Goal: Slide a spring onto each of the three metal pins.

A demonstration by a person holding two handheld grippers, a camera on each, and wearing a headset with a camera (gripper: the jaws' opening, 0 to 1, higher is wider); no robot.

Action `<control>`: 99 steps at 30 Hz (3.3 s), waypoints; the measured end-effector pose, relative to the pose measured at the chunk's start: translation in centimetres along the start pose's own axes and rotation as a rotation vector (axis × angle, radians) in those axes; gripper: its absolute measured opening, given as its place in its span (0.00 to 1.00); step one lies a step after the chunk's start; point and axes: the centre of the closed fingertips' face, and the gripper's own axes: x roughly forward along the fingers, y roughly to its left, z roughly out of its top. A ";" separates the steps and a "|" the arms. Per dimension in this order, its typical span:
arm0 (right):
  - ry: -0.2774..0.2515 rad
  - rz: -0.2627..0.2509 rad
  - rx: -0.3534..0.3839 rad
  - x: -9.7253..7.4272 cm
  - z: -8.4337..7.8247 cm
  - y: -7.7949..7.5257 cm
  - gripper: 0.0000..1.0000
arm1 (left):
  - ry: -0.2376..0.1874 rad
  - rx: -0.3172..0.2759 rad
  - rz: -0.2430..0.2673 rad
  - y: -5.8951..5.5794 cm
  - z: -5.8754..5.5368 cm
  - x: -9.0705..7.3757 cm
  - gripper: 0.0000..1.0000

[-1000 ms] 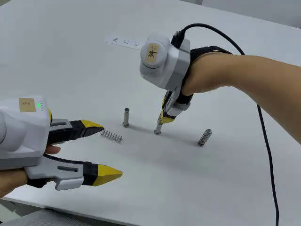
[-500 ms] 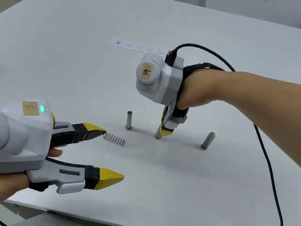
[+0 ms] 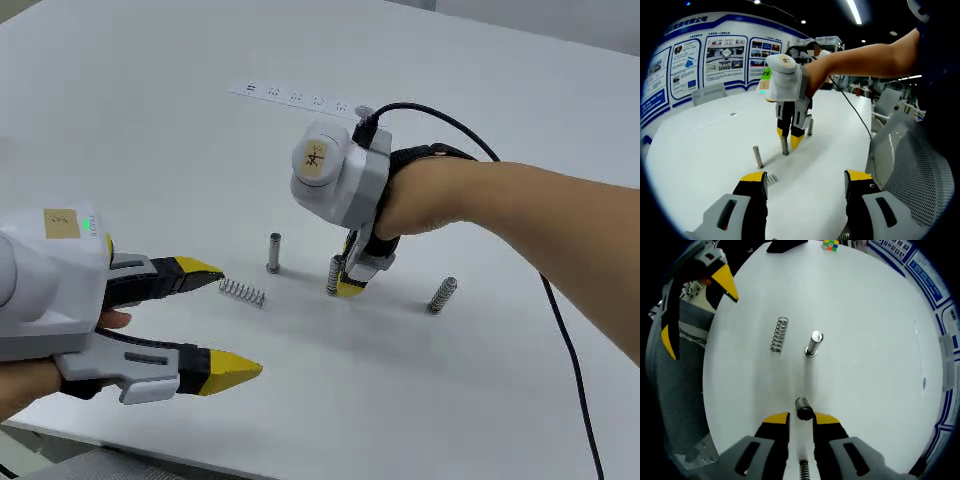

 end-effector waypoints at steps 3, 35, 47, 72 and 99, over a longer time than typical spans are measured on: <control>-0.014 -0.014 0.000 -0.6 0.1 0.0 0.22 | 0.002 0.000 -0.001 0.0 -0.1 0.0 0.64; -0.300 0.019 0.005 -3.4 7.5 4.9 0.19 | 0.008 -0.010 0.040 1.3 -0.6 -1.3 0.63; -0.341 -0.012 0.098 0.1 8.7 3.6 0.16 | 0.017 -0.016 0.048 1.4 -1.0 -1.6 0.62; -0.291 -0.004 0.115 2.7 8.4 3.6 0.11 | 0.032 -0.025 0.058 1.7 -1.7 -1.9 0.61; -0.249 0.127 -0.144 -6.5 3.7 10.9 0.11 | 0.042 0.097 -0.096 -2.4 -0.3 1.8 0.42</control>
